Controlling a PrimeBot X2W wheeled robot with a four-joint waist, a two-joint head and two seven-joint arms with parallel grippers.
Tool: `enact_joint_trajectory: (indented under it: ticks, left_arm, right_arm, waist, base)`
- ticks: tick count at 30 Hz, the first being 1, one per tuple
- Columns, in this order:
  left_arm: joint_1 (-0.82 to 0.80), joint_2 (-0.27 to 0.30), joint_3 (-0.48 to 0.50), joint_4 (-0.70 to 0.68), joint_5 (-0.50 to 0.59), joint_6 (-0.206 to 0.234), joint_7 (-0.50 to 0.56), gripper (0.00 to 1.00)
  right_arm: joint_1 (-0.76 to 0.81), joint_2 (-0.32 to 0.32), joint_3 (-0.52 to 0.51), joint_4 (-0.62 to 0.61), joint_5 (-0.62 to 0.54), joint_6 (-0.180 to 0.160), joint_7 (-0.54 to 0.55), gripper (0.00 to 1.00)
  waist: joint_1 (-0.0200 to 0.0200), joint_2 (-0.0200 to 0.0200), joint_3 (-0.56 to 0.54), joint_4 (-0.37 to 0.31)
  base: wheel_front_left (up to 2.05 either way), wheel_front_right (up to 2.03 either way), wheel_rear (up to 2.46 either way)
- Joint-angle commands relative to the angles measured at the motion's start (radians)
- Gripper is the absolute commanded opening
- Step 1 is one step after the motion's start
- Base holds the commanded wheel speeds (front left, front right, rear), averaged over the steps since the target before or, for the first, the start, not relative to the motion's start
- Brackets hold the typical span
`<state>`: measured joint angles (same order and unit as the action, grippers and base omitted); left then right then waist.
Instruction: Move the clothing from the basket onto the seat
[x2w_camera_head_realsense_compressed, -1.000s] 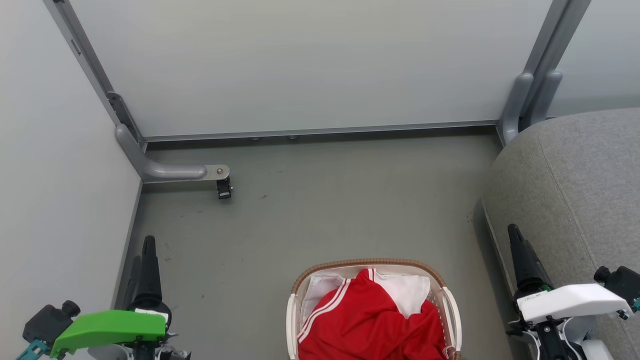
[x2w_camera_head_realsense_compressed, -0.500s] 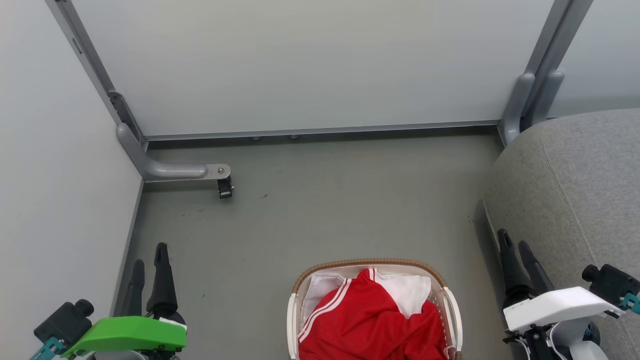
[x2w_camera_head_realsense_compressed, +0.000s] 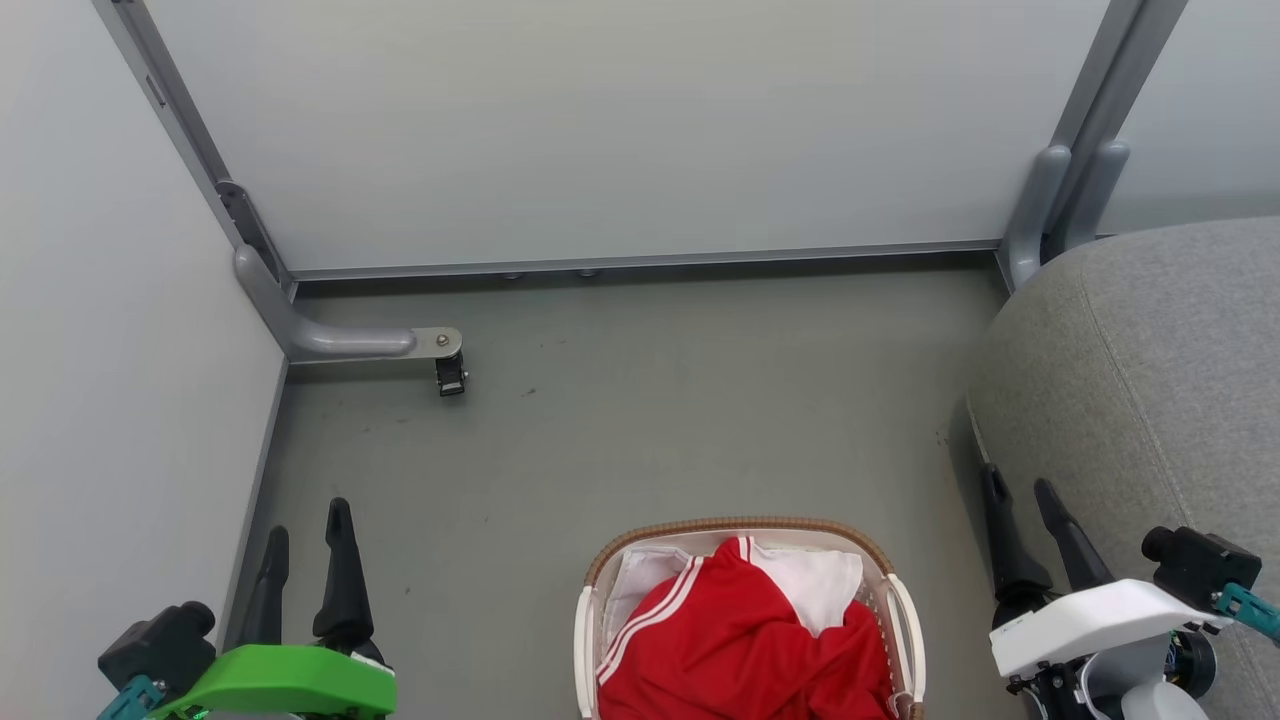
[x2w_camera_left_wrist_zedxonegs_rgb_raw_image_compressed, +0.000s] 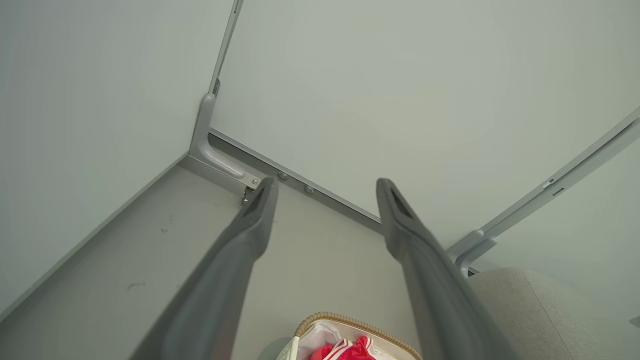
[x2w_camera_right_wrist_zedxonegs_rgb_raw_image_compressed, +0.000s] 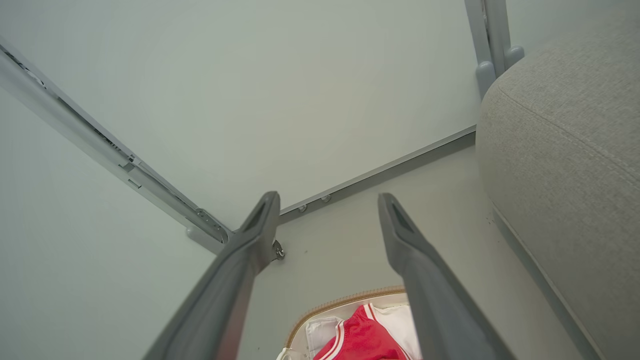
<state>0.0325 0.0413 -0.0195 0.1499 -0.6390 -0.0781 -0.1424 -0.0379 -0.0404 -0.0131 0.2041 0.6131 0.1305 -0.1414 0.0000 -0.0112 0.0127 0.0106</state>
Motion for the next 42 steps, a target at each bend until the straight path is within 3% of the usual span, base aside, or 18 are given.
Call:
enact_joint_trajectory:
  ticks: [1, 42]
  left_arm:
    - [0.009, 0.008, -0.002, -0.007, 0.031, 0.003, -0.009, 1.0]
    - [0.062, 0.011, -0.042, 0.046, 0.357, 0.016, -0.098, 1.0]
  right_arm:
    - [0.004, -0.007, 0.002, -0.005, -0.032, 0.0, -0.01, 1.0]
    - [0.042, -0.011, 0.05, -0.002, -0.403, 0.0, -0.1, 1.0]
  waist:
    - [0.0, 0.0062, -0.001, 0.0]
    - [0.0, 0.0098, -0.008, 0.004]
  base:
    - [0.0, 0.0, 0.0]
    - [0.0, 0.0, 0.0]
